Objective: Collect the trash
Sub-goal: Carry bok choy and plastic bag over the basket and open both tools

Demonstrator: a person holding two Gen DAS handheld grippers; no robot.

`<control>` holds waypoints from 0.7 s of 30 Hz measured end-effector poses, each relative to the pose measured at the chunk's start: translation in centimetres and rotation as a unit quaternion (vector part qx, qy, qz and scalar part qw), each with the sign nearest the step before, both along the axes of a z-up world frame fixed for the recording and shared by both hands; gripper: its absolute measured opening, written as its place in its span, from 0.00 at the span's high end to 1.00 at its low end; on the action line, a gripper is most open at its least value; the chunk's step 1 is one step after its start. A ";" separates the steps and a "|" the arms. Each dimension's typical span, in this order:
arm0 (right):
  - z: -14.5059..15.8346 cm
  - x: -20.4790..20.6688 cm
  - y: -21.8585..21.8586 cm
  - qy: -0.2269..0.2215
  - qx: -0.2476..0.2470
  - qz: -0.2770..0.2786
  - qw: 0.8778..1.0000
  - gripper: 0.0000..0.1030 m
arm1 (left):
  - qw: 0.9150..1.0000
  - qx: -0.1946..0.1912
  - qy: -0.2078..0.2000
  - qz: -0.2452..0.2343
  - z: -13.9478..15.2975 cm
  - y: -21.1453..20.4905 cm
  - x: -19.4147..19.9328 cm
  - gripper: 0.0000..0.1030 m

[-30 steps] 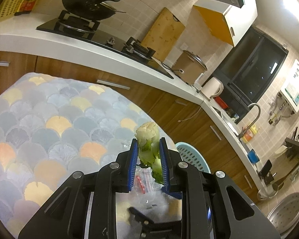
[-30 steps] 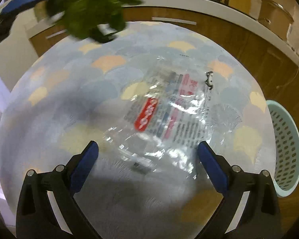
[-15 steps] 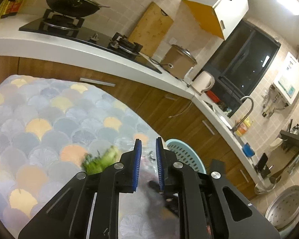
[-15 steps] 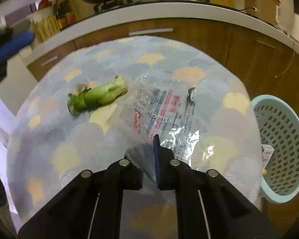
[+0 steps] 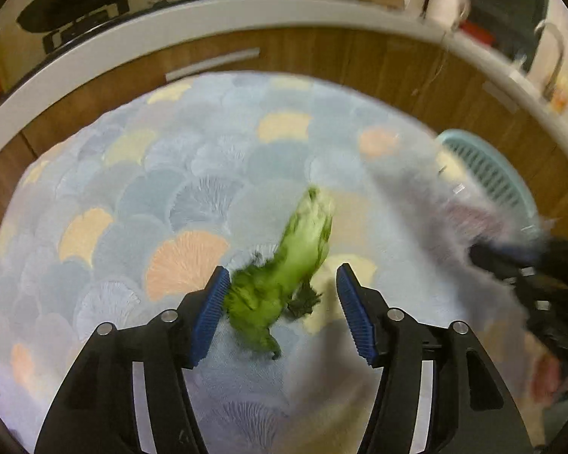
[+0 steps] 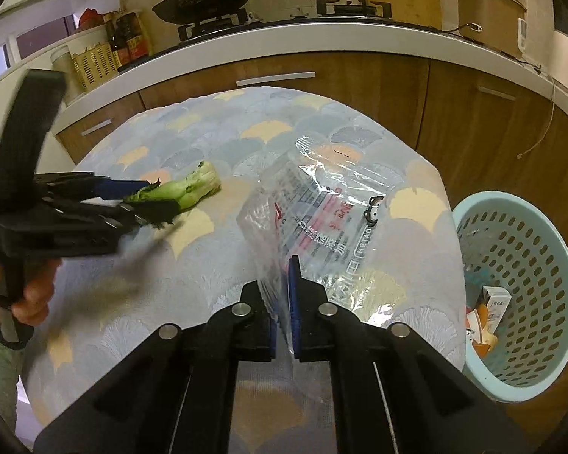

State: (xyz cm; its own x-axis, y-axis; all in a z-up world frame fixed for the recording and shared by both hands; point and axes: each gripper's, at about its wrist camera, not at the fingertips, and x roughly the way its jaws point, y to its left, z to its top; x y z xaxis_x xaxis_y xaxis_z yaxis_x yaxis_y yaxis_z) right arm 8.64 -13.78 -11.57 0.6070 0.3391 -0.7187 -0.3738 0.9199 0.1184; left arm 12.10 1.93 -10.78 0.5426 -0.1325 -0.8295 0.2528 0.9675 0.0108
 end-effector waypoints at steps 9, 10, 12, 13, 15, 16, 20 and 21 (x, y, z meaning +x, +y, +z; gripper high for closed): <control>2.0 -0.7 -1.4 -0.048 -0.004 -0.007 0.999 0.97 | 1.000 0.008 -0.018 0.002 1.0 -1.9 -0.6 0.80; 2.4 -0.9 -1.9 -0.056 -0.006 -0.011 0.998 0.97 | 1.000 -0.003 -0.021 0.002 1.3 -2.2 -0.6 0.81; 3.3 -1.2 -3.0 -0.070 -0.009 -0.021 0.997 0.97 | 0.999 -0.041 -0.031 -0.010 2.4 -3.0 -0.4 0.81; 3.7 -1.3 -3.4 -0.075 -0.011 -0.024 0.997 0.97 | 0.998 -0.050 -0.033 -0.014 2.6 -3.9 -0.2 0.81; 4.7 -1.6 -5.1 -0.092 -0.014 -0.034 0.995 0.97 | 0.996 -0.074 -0.040 -0.031 3.3 -5.7 0.0 0.81; 5.1 -1.7 -5.9 -0.098 -0.014 -0.040 0.994 0.97 | 0.995 -0.082 -0.041 -0.038 3.6 -6.5 0.1 0.81; 6.5 -1.8 -10.0 -0.111 -0.016 -0.071 0.991 0.97 | 0.990 -0.109 -0.049 -0.070 4.6 -10.9 0.5 0.81; 6.7 -1.8 -11.1 -0.113 -0.016 -0.080 0.990 0.97 | 0.989 -0.113 -0.048 -0.077 4.8 -11.8 0.6 0.81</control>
State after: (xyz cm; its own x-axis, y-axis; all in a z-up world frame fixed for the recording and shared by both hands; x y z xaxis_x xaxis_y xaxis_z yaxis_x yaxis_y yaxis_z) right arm 6.83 -24.93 -4.85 0.7979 0.2048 -0.5670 -0.2359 0.9716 0.0189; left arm 12.65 -9.83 -5.99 0.5761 -0.3958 -0.7152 0.4055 0.8981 -0.1703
